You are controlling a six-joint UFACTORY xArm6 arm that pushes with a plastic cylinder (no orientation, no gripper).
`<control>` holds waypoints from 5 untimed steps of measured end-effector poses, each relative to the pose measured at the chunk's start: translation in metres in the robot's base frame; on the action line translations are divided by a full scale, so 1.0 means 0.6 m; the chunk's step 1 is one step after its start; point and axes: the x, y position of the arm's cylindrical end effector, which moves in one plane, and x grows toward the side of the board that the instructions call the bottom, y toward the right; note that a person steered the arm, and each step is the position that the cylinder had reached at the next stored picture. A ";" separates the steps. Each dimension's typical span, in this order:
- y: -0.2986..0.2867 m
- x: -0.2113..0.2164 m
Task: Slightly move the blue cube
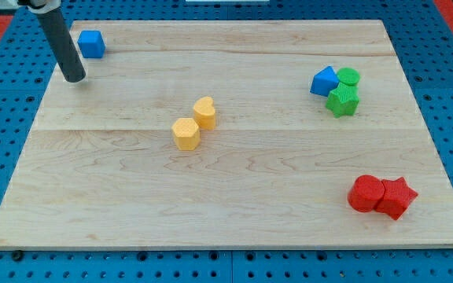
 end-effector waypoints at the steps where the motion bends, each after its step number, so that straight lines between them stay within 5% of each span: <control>1: -0.005 0.000; 2: -0.021 0.000; 3: -0.017 -0.096; 5: -0.045 -0.099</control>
